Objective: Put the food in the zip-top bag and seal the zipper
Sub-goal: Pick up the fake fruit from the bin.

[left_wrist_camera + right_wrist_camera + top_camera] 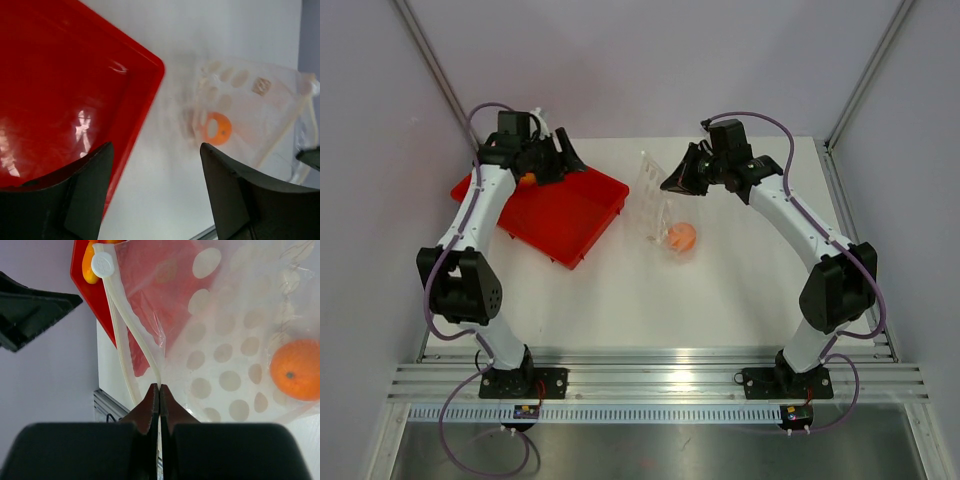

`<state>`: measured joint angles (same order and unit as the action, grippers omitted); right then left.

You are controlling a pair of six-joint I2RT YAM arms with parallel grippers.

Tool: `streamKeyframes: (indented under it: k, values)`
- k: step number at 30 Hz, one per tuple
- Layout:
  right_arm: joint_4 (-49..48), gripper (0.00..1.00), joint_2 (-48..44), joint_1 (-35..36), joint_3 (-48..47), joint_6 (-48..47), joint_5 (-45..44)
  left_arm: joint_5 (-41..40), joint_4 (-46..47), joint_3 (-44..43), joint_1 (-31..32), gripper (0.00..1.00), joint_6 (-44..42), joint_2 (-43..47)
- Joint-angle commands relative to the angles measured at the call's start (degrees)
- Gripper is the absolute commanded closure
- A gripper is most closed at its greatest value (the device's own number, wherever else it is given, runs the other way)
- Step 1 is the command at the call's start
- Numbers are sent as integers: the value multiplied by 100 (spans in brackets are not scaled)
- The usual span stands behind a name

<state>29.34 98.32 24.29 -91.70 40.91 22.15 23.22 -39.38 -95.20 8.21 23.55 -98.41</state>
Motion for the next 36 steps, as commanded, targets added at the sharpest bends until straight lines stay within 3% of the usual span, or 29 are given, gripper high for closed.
streamKeyframes:
  k: [1, 9, 16, 23, 36]
  values:
    - [-210, 100, -68, 58, -243, -30, 114, -597, 71, 36, -495, 27, 360, 86]
    - [-280, 100, 3, 58, -269, -56, 246, -1759, 263, -393, -821, 32, 1045, -994]
    - [-297, 100, 29, 67, -234, -136, 325, -2005, 967, -806, -812, 39, 1573, -1962]
    - [-298, 100, 73, 58, -208, -153, 369, -2296, 1371, -1184, -821, 41, 1556, -2691]
    - [-342, 100, 29, 58, 21, -162, 272, -2761, 1125, -2740, -812, 44, 1239, -4045]
